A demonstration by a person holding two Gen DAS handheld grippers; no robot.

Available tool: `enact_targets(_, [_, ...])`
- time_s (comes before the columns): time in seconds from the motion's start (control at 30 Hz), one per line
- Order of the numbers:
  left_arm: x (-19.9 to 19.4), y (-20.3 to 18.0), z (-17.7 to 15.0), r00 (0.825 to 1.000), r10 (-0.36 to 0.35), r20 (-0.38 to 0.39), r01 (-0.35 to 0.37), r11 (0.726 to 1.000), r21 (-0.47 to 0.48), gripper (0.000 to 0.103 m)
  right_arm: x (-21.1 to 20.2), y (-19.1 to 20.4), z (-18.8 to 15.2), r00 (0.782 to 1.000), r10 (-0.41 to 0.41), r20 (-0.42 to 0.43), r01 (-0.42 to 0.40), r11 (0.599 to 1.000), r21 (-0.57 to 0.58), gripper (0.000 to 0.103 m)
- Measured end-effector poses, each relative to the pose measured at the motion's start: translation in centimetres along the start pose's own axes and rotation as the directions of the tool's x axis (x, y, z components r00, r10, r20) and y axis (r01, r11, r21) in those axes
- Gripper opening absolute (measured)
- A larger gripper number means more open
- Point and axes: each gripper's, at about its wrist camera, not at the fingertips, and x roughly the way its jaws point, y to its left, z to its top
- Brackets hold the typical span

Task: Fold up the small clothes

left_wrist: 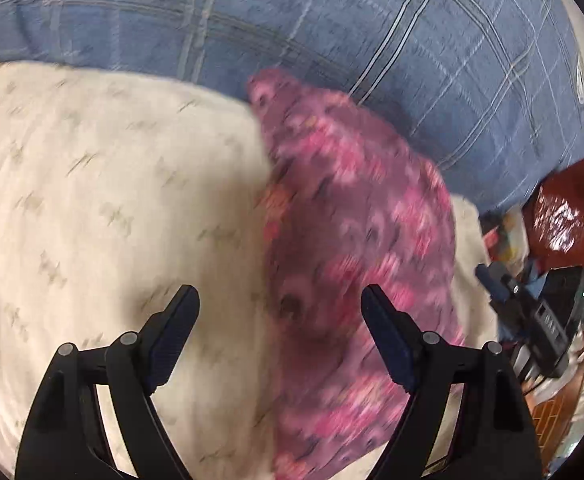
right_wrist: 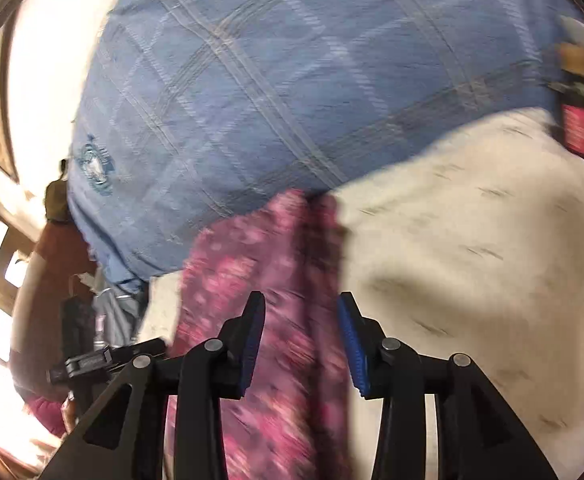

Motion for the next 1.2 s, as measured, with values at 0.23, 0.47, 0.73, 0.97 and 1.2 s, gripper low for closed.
enact_targets(0.23, [4.8,-1.7,4.3,0.991,0.130,-0.012,-0.130,0.991,0.023,0.085,6.4,2.5,1.1,0.995,-0.059,-0.075,0.050,0.992,-0.112,0.034])
enact_targets(0.47, [2.4,0.7,3.2,0.999,-0.048,-0.022,0.048,0.999,-0.006,0.086,3.1,-1.0,1.5,1.000,0.017,-0.011,-0.017,1.000,0.010,0.044])
enact_targets(0.73, [2.3,2.9,-0.1,0.980,-0.184,-0.078,0.177,0.980,-0.087,0.087,1.2,-5.1,-1.6,0.994,0.088,-0.070,-0.082,0.993,0.086,0.056])
enact_targets(0.97, [3.4,-0.9,-1.4,0.963,-0.234,-0.134,0.234,0.972,-0.012,0.088,4.2,-1.6,-2.1,0.978,0.128,-0.168,-0.136,0.990,-0.037,0.062])
enact_targets(1.2, [1.7,0.4,-2.3,0.982,-0.180,-0.060,0.181,0.983,0.003,0.040,4.0,0.4,-2.8,0.990,0.074,-0.124,-0.090,0.987,-0.131,0.022])
